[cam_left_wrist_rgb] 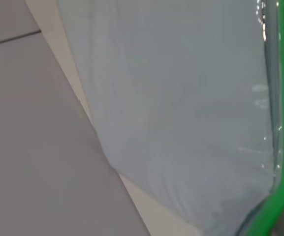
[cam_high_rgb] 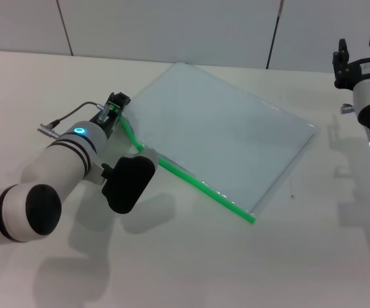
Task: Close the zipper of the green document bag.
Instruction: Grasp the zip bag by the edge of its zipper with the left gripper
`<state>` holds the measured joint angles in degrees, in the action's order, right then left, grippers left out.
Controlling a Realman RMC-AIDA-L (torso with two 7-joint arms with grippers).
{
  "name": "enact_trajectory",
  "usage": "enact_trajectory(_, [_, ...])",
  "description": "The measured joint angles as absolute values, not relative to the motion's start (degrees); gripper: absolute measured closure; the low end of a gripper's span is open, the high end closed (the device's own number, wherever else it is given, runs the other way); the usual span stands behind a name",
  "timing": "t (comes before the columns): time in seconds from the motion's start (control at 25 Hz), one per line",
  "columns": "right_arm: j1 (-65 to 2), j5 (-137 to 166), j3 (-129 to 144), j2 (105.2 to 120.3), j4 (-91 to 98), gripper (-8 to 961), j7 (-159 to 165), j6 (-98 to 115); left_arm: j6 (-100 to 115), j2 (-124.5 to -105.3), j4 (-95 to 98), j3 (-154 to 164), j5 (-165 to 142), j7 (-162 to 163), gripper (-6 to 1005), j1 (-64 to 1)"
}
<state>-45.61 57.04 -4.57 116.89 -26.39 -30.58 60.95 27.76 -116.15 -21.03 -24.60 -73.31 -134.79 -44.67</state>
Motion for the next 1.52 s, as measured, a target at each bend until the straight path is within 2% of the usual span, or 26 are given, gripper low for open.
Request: enact_trajectory(1.52, [-46.16, 57.22, -4.57, 116.89, -26.54, 436, -30.58, 60.90, 24.18, -116.07, -17.16, -25.93, -73.66, -133.37, 595, -47.29])
